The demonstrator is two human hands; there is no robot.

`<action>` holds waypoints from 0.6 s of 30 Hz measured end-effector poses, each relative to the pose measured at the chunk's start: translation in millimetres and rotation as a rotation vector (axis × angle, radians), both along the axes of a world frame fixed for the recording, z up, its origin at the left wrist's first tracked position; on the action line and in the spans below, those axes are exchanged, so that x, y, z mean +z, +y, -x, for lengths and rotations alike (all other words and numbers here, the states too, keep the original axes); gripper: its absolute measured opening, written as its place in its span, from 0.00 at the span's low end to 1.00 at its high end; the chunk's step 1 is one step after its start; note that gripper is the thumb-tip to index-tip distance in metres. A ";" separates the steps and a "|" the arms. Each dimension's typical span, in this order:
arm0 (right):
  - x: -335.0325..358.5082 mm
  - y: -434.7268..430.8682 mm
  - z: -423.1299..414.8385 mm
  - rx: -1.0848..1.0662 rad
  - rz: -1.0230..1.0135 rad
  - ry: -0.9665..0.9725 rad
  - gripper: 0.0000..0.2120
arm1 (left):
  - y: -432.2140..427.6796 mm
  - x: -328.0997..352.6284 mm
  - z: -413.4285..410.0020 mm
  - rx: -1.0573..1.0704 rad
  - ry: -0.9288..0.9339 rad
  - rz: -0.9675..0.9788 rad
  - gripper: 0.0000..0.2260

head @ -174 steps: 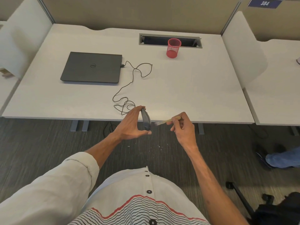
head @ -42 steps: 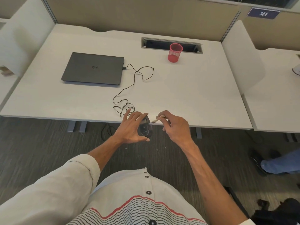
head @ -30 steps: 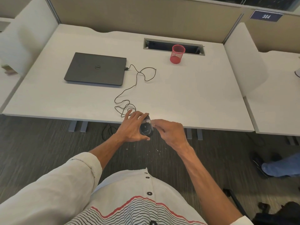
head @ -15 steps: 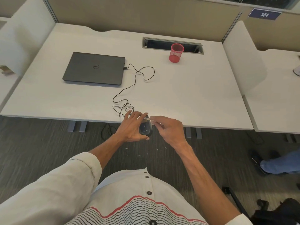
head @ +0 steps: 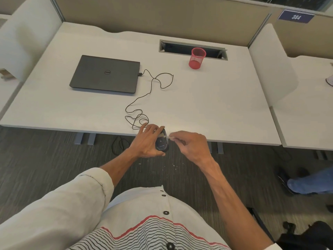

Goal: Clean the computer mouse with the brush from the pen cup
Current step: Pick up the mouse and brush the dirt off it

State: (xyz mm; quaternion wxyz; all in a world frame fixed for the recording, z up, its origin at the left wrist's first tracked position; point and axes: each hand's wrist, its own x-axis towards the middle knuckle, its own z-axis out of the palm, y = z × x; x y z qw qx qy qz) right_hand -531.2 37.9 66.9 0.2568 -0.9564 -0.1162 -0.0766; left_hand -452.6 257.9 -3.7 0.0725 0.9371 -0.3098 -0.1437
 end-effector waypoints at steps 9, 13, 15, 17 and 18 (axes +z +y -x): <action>-4.5 0.2 9.3 0.079 0.171 0.151 0.07 | -3.1 0.2 -2.8 -0.037 0.011 -0.026 0.56; -5.3 -5.5 16.2 0.059 0.112 0.209 0.07 | -3.2 -0.7 -1.4 -0.034 0.015 -0.021 0.56; -4.1 -6.7 17.3 0.017 0.058 0.153 0.06 | -3.9 -1.0 -0.2 -0.033 0.009 -0.022 0.57; -3.8 -4.4 16.6 -0.015 0.026 0.078 0.07 | -4.3 -0.7 1.1 -0.036 0.012 -0.022 0.57; -3.3 -2.7 15.9 -0.031 0.017 0.047 0.08 | -5.0 -0.6 1.8 -0.038 0.018 -0.019 0.57</action>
